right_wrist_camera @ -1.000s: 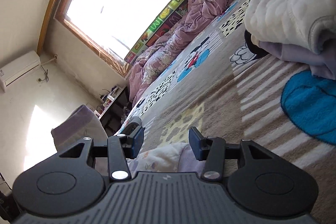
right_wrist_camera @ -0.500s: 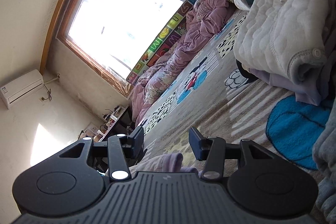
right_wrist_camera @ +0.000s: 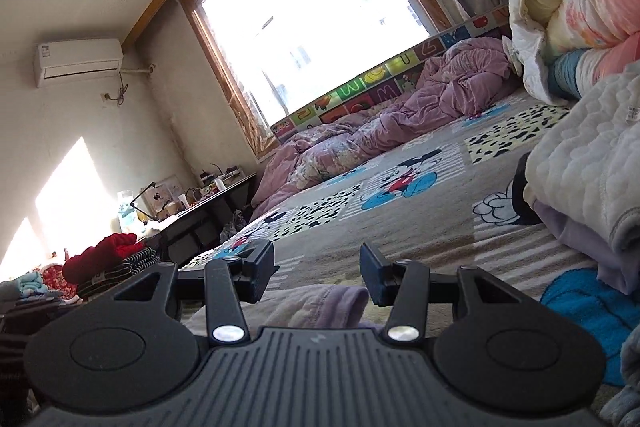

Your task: Fold clothes

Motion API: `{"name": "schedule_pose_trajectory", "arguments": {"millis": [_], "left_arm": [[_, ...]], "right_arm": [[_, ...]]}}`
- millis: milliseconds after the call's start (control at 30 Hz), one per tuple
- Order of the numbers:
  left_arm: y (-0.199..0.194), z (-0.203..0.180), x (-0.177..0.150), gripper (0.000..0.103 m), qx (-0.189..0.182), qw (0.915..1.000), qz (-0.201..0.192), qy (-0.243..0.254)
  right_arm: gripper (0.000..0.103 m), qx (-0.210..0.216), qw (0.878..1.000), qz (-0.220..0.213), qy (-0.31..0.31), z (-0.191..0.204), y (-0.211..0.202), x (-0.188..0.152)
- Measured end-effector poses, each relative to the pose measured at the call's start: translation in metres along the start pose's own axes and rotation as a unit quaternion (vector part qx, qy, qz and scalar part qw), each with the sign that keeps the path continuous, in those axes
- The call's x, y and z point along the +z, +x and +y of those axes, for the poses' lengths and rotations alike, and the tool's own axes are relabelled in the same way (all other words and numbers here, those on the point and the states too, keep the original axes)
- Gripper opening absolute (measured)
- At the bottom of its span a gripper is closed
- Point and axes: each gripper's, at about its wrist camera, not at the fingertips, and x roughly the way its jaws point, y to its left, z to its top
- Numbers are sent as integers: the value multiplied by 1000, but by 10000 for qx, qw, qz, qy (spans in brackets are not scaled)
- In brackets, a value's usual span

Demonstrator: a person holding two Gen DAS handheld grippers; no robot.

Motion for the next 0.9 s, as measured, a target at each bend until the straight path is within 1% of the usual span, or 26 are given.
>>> {"name": "schedule_pose_trajectory", "arguments": {"millis": [67,133,167,233,267,300,333,367,400,433,533,600,667,700,733,767,800,833,867,900], "left_arm": [[17,16,4,35,38,9993,64,-371],[31,17,2,35,-15,9989,100,-454],[38,15,-1,35,-79,9989,124,-448],[57,9,-24,35,-290,9970,600,-397],[71,3,-41,35,-358,9940,1002,-262],[81,-3,-57,34,-290,9933,1117,-63],[82,-6,-64,34,-232,9947,1003,42],[81,-9,-69,34,-180,9961,856,128],[80,-9,-66,34,-162,9960,871,104],[80,-9,-62,34,-151,9956,918,58],[76,-7,-70,34,-168,9973,707,80],[71,3,-67,35,-300,9972,666,-160],[67,14,-63,38,-441,9961,636,-426],[63,22,-61,42,-516,9945,627,-655],[58,29,-59,47,-592,9922,619,-904],[54,38,-57,50,-602,9895,611,-1166],[51,47,-56,54,-559,9861,643,-1425],[49,55,-56,56,-507,9821,682,-1682],[47,66,-56,56,-542,9748,741,-2036],[46,78,-58,56,-588,9652,823,-2411]], "right_arm": [[49,221,9988,3,-442,22,3,-4],[48,190,9952,188,-943,43,12,-12],[46,11,9939,482,-993,42,21,-18],[46,-365,9876,1091,-1068,41,40,-29],[46,-552,9825,1393,-1103,41,49,-35],[46,-628,9813,1555,-948,34,53,-38],[44,-564,9823,1611,-776,27,53,-37],[39,-518,9826,1655,-666,26,52,-37],[36,-524,9825,1664,-658,26,51,-38],[36,-532,9823,1671,-654,26,51,-40],[36,-516,9825,1671,-639,26,50,-43],[36,-489,9828,1654,-656,27,50,-45],[36,-492,9836,1583,-714,28,47,-44],[35,-499,9840,1540,-742,27,45,-42],[35,-618,9844,1424,-828,30,38,-41],[37,-743,9844,1302,-918,34,31,-41],[54,-1039,9822,1193,-1016,38,23,-41],[66,-1308,9800,1089,-1030,39,15,-40],[79,-1390,9820,1006,-794,34,8,-38],[79,-1462,9834,923,-545,29,1,-36]]}}
